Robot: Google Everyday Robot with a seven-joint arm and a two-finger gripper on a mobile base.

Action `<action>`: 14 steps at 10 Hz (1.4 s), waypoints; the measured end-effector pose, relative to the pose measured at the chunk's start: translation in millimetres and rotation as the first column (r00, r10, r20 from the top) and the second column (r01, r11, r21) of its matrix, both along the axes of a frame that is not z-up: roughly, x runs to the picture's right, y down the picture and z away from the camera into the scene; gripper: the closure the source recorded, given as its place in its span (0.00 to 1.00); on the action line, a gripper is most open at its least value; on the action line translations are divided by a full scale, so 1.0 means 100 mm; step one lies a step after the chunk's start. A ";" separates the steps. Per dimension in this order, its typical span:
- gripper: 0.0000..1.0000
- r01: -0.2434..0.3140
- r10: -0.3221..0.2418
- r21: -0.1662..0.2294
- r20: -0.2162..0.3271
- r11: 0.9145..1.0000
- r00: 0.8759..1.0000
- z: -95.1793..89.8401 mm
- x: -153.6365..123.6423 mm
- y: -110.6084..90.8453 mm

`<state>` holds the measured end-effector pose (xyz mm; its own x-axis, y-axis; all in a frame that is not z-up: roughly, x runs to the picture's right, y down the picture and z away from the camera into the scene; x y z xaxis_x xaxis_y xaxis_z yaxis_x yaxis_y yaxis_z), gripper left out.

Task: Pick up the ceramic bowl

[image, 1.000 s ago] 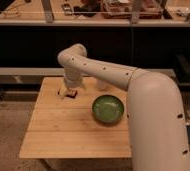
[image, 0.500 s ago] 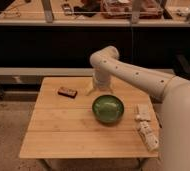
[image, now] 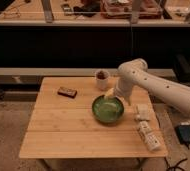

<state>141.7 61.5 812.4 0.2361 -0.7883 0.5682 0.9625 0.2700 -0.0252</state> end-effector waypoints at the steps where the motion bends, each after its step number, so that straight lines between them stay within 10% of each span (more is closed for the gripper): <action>1: 0.20 0.002 -0.002 0.000 0.003 1.000 1.000 0.00 -0.02 0.00; 7: 0.20 0.045 -0.045 -0.192 0.004 0.980 0.999 0.37 0.44 0.61; 14: 0.27 -0.132 0.151 -0.219 0.072 0.967 0.986 0.80 0.68 0.68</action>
<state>210.0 129.5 892.7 0.2782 -0.6091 0.7426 0.9160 0.4009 -0.0144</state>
